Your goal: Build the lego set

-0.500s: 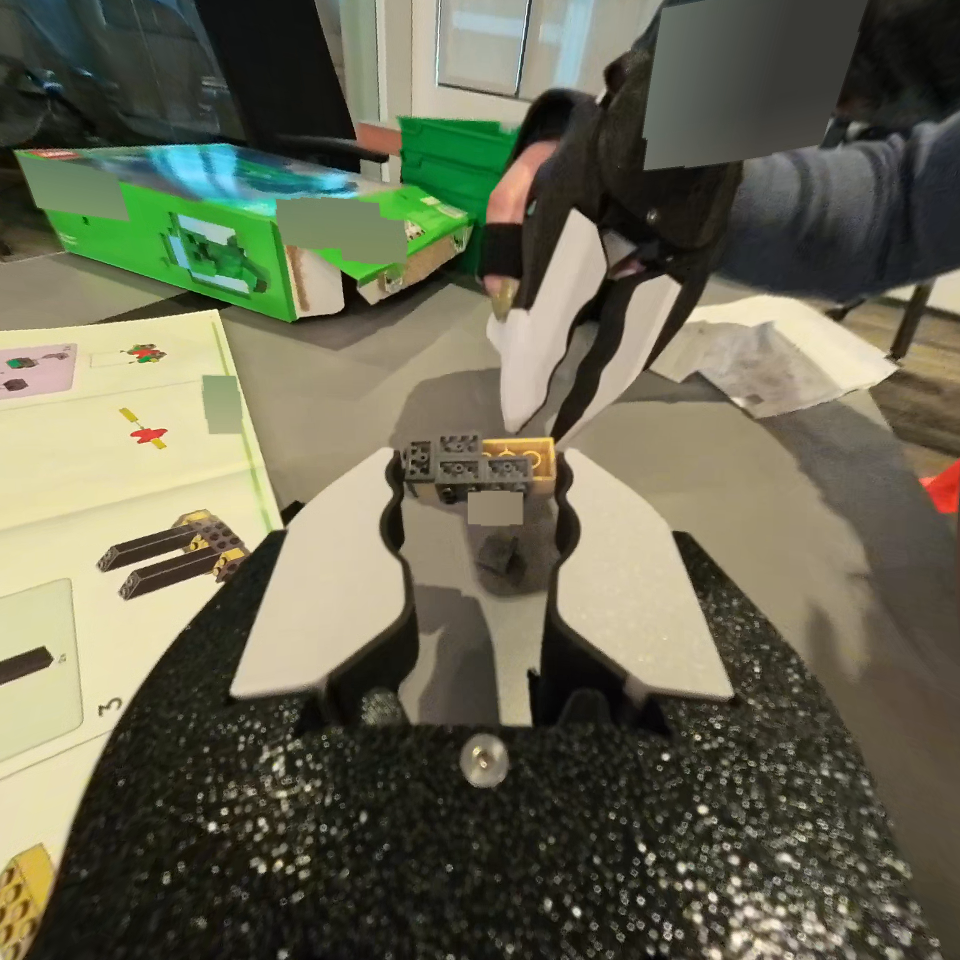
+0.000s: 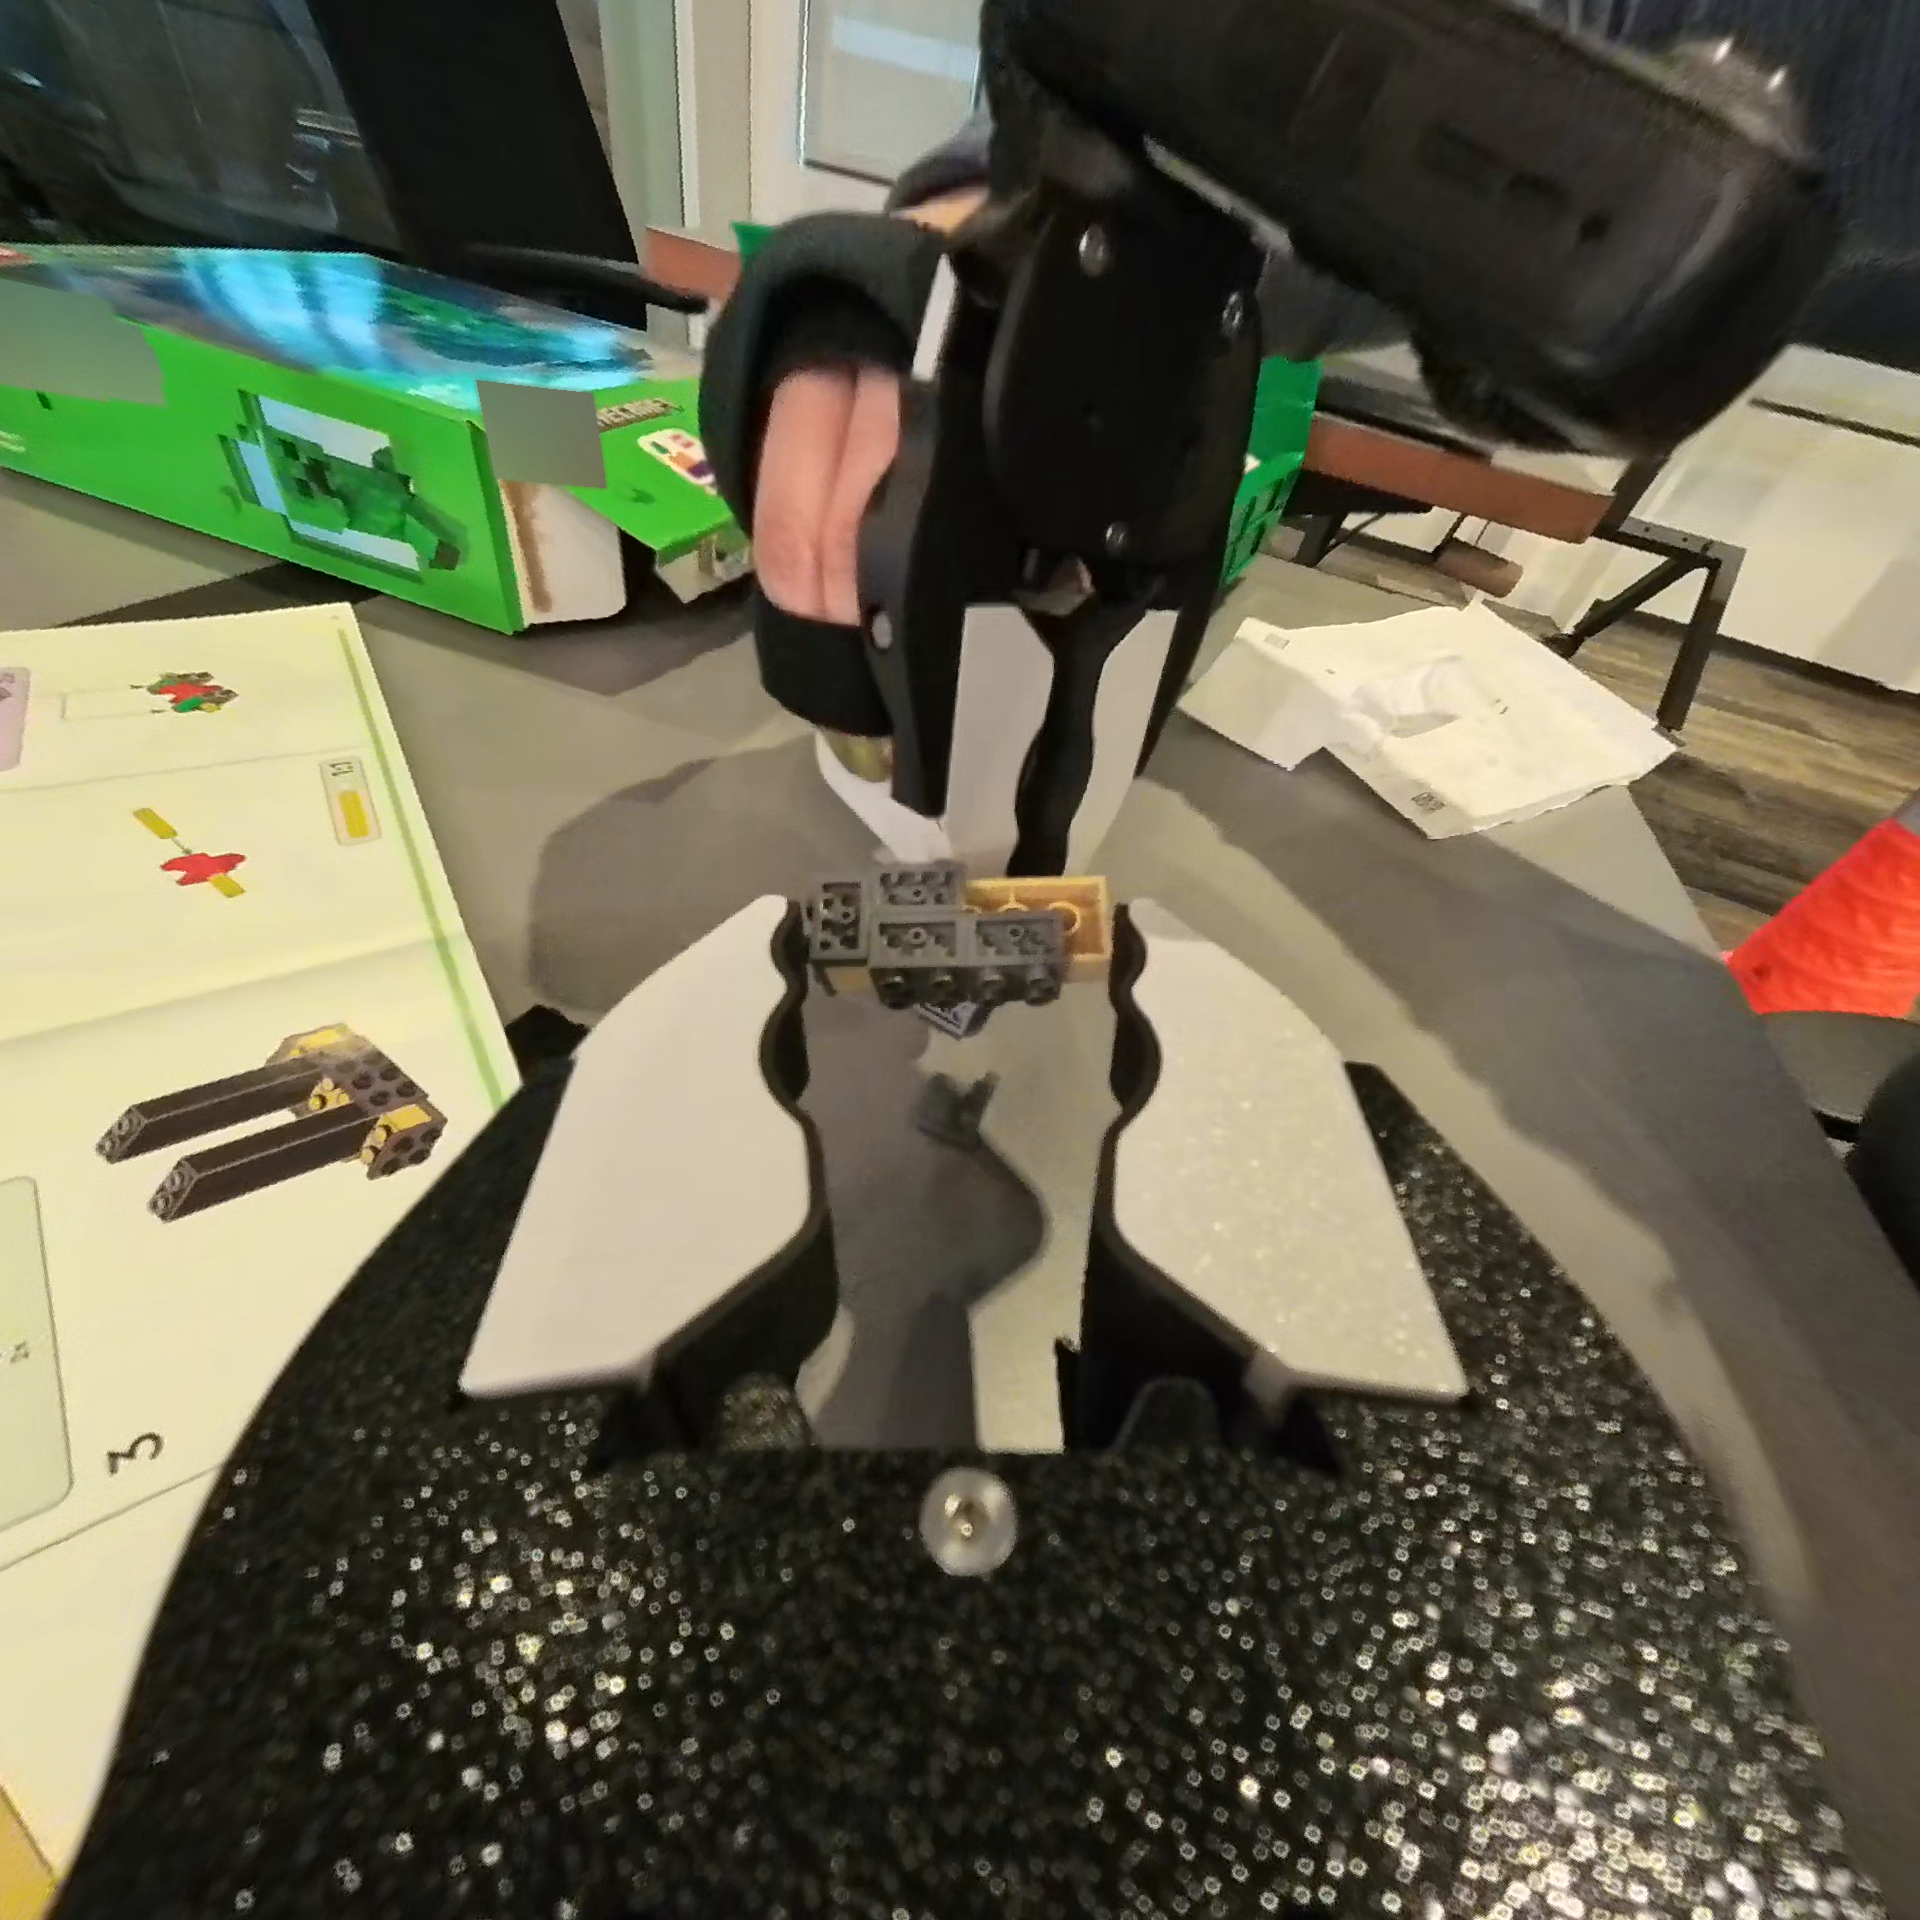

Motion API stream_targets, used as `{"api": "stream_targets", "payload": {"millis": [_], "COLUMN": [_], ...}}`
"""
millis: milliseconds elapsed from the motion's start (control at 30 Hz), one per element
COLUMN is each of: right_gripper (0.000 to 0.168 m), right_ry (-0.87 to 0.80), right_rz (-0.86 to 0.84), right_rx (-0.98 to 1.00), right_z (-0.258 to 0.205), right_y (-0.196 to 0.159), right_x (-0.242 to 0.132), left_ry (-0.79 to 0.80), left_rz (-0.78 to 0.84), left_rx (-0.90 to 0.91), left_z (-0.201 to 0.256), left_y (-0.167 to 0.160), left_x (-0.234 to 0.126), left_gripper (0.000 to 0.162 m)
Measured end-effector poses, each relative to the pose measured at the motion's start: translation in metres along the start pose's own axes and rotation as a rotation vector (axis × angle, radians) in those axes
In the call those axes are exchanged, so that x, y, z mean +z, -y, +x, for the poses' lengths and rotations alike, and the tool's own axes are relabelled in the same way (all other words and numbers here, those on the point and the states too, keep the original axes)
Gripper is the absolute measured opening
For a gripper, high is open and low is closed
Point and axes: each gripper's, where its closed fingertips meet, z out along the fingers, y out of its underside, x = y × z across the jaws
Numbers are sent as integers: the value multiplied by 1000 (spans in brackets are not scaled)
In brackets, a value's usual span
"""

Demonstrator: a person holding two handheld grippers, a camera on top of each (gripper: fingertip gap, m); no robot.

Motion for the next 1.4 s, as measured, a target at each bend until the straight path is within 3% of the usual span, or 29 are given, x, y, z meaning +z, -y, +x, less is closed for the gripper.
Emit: {"api": "stream_targets", "payload": {"millis": [600,967,1200,1400], "right_gripper": [12,8,6,5], "right_ry": [-15,83,89,-44], "right_rz": [-46,-79,-18,79], "right_rx": [-83,-57,11,102], "right_z": [0,-6,-10,-14], "right_y": [-4,-10,-3,4], "right_x": [9,11,13,10], "left_ry": [-43,-55,-65,-100], "left_rz": [-22,-32,-37,-32], "left_rx": [-43,-42,-44,-66], "left_z": [2,4,6,9], "left_y": [-2,-4,-4,-4], "left_x": [3,5,5,3], "left_gripper": [56,56,56,56]}}
